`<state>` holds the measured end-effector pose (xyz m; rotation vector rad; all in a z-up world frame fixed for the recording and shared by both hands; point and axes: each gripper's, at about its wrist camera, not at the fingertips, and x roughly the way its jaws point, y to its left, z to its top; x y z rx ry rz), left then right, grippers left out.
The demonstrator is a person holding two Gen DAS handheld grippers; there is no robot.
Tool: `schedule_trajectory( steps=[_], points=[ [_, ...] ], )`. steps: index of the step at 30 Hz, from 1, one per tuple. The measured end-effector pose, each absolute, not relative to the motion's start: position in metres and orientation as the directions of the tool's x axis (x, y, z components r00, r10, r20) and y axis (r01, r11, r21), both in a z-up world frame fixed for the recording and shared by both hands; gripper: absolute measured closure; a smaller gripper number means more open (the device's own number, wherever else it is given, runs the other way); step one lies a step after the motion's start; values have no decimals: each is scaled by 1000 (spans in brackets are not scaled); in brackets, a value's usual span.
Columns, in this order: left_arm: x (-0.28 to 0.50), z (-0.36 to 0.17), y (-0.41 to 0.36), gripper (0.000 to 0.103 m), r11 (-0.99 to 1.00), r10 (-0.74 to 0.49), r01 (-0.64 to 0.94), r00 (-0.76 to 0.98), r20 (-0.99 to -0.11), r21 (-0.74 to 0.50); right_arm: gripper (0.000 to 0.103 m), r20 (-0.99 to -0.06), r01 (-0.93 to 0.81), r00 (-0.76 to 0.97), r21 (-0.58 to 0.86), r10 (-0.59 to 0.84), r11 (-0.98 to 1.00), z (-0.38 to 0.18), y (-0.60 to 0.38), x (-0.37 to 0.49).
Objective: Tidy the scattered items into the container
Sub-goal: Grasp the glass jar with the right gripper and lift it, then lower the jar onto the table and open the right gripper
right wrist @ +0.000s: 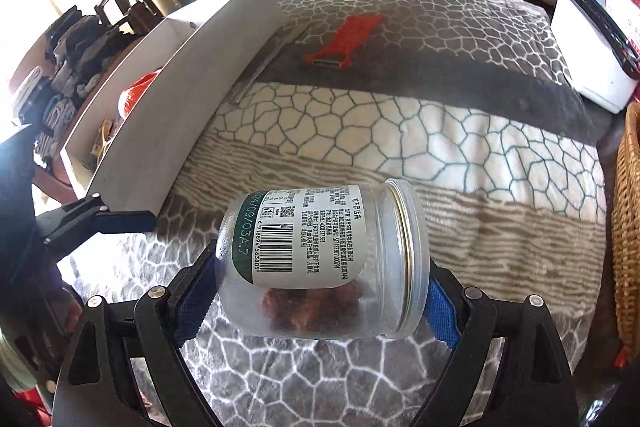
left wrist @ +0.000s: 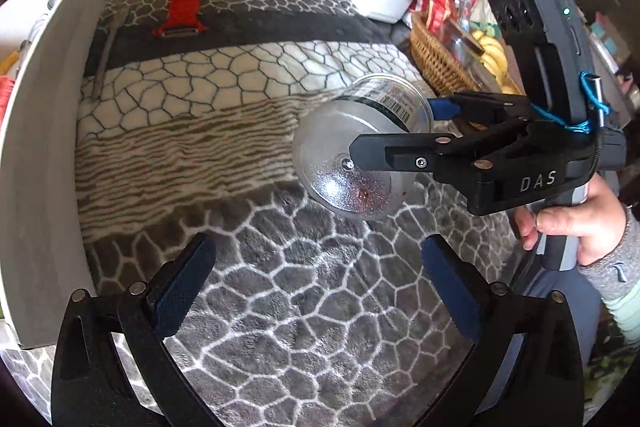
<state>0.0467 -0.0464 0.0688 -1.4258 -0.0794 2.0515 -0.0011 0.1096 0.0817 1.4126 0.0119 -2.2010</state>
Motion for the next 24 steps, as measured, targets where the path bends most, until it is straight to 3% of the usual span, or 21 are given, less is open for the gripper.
schedule_trajectory(
  steps=[7,14,24],
  points=[
    [51,59,-39,0,-791,528,-459,-175,-831,-405,9,-887,461,-270,221,-374,-859,74,107,16],
    [41,72,-53,0,-781,582,-429,-233,-779,-455,6,-817,400,-346,317,-462,-860,115,129,5],
    [44,147,-106,0,-814,581,-401,-575,-576,-421,3,-826,392,-365,282,-429,-876,133,86,-95]
  ],
)
